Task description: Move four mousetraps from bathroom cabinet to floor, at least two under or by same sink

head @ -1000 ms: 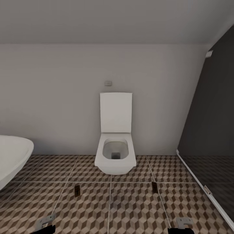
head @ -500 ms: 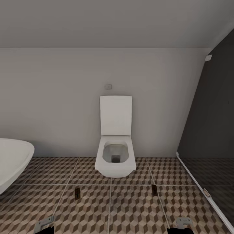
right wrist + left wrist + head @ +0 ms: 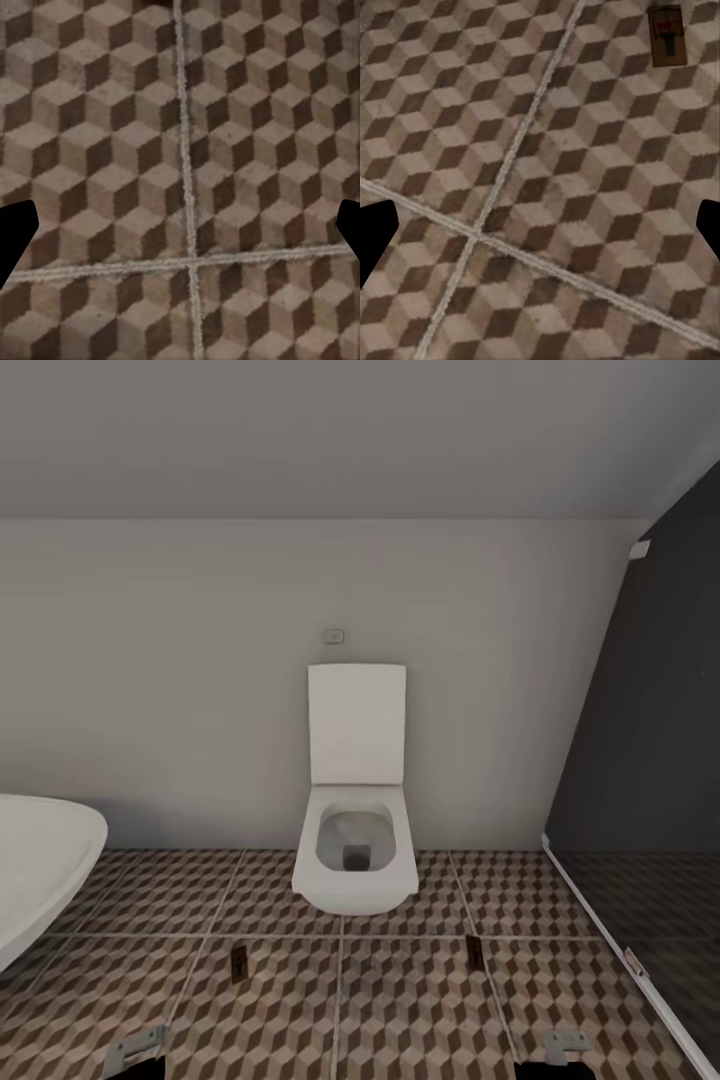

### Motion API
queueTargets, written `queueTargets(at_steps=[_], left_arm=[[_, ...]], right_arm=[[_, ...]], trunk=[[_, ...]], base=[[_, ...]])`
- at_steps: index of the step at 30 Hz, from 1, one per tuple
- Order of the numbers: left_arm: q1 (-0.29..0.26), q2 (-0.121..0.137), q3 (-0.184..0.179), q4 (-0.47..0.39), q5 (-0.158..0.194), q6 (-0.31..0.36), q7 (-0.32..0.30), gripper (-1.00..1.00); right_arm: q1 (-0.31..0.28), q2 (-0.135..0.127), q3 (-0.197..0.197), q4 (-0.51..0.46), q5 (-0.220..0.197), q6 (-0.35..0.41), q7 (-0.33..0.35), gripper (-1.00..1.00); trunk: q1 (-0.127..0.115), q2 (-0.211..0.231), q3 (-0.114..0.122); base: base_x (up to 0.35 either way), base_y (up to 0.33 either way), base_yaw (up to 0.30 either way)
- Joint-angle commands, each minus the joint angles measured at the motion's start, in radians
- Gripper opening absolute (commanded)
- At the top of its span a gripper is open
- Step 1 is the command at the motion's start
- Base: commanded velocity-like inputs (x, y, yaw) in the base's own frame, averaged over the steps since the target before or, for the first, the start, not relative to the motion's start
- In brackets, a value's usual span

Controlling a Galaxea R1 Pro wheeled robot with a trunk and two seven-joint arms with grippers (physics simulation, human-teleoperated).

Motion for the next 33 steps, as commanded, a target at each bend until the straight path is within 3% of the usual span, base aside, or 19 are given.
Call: queueTargets(at_steps=[1, 30, 33], left_arm=[[-0.002, 0.0, 0.003, 0.004, 0.001, -0.007, 0.0, 1.0], [-0.001, -0.003, 0.003, 0.004, 0.001, -0.006, 0.001, 1.0], [-0.001, -0.003, 0.003, 0.004, 0.001, -0.006, 0.0, 1.0]], right_arm=[[-0.002, 0.0, -0.006, 0.005, 0.008, -0.007, -0.003, 1.0], [-0.002, 0.0, -0.006, 0.005, 0.008, -0.007, -0.003, 1.0], [-0.002, 0.001, -0.005, 0.005, 0.008, -0.007, -0.004, 1.0]], trunk=[[-0.004, 0.007, 0.002], [-0.115, 0.21, 0.093], [-0.115, 0.21, 0.093]], base=[[0.0, 0.0, 0.0], [0.0, 0.0, 0.0], [0.0, 0.0, 0.0]])
